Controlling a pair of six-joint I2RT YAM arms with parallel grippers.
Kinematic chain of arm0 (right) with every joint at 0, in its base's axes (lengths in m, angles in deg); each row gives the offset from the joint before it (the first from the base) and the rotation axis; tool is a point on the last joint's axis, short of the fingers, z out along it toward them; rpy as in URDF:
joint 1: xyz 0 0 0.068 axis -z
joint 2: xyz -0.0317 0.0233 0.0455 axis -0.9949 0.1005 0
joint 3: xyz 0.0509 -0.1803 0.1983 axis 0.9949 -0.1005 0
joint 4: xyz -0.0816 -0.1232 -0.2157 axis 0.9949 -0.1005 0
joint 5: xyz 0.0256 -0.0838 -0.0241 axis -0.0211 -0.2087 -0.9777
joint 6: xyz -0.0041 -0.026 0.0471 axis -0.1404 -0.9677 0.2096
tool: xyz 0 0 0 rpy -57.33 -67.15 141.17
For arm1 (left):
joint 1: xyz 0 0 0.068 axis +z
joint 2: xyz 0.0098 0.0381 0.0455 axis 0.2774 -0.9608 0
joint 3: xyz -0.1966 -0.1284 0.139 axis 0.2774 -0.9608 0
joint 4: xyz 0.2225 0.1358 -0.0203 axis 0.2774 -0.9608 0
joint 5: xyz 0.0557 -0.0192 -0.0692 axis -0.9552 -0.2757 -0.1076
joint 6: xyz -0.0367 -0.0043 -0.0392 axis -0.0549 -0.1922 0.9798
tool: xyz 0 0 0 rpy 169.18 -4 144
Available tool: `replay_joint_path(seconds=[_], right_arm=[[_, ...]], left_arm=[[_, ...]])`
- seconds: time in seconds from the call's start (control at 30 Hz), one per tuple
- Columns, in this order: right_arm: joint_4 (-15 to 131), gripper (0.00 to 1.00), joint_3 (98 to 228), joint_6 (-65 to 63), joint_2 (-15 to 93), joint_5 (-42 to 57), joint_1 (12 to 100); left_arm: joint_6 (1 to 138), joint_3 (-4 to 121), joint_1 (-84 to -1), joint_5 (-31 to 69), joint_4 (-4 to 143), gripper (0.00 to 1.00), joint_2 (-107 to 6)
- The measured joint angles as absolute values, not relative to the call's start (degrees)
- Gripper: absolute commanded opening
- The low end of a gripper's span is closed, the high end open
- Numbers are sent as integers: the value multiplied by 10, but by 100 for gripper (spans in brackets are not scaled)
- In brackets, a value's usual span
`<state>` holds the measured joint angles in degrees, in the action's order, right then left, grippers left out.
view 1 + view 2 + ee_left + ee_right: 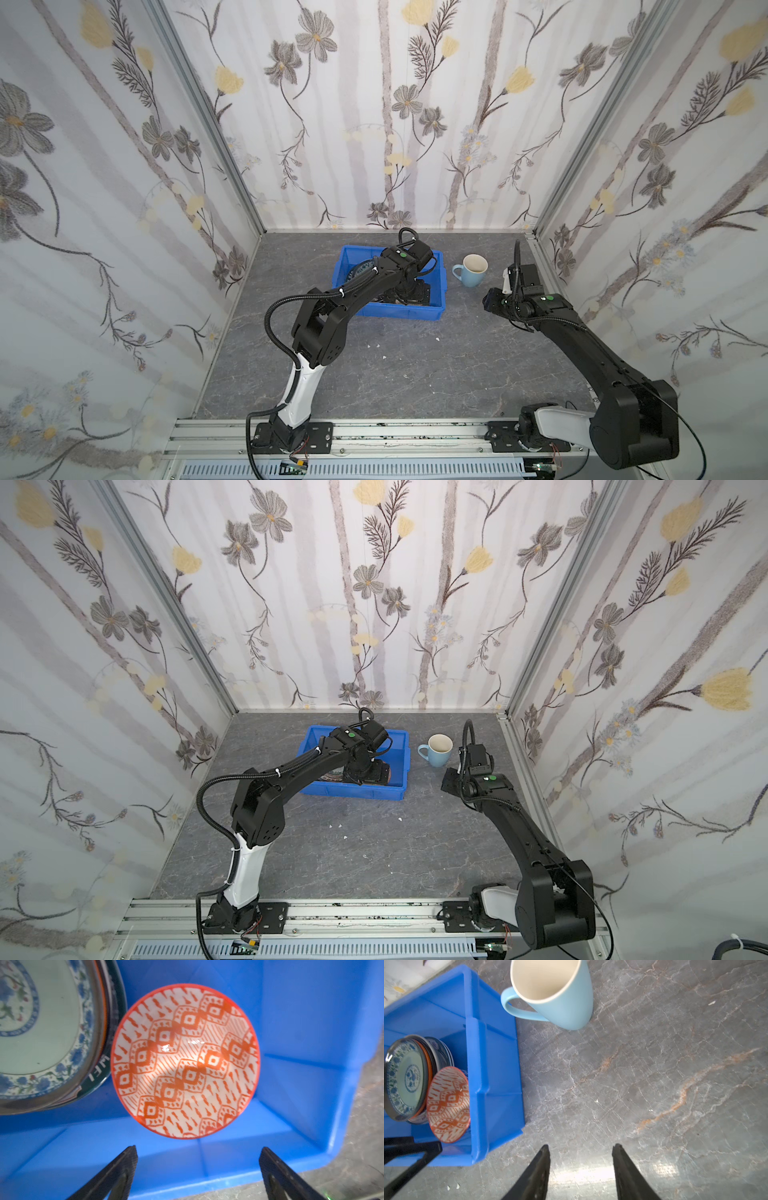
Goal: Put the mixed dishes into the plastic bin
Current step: 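Move the right gripper toward the blue mug while the left hovers over the bin, then lower the right gripper into the light-blue mug and grip its rim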
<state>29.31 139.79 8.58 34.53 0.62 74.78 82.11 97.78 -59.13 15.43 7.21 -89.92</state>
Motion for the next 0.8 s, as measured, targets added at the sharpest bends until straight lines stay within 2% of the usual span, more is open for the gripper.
replay_joint_path(seconds=[0.27,0.53,0.8], right_arm=[[318,50,1484,112,447,1,753],[320,50,1577,136,547,-9,755],[312,50,1661,155,626,-28,760]], left_arm=[[783,1082,-565,146,24,99,-896],[742,1026,-412,122,9,100,-834],[706,1013,-298,136,20,100,-835]])
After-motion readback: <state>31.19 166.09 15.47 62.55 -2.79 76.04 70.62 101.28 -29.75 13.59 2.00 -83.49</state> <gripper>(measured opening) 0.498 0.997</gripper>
